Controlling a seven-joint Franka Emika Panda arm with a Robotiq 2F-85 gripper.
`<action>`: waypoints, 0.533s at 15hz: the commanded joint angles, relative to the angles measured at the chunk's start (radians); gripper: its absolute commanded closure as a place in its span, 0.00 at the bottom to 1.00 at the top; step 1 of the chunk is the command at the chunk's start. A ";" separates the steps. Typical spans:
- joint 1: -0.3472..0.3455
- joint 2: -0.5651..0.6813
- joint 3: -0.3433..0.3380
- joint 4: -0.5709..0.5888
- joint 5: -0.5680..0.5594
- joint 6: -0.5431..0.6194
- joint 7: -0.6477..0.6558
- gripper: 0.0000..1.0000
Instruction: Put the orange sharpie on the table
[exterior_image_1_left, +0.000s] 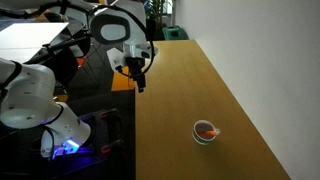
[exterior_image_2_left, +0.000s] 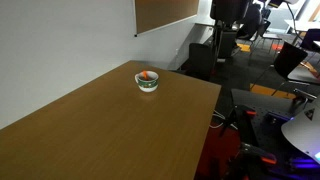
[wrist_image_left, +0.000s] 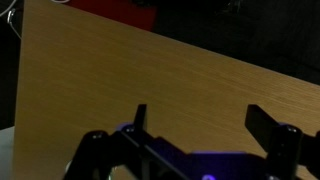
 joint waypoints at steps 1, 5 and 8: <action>-0.001 0.000 0.001 0.001 0.001 -0.002 0.000 0.00; -0.001 0.000 0.001 0.001 0.001 -0.002 0.000 0.00; -0.011 0.013 0.012 0.001 -0.007 0.063 0.045 0.00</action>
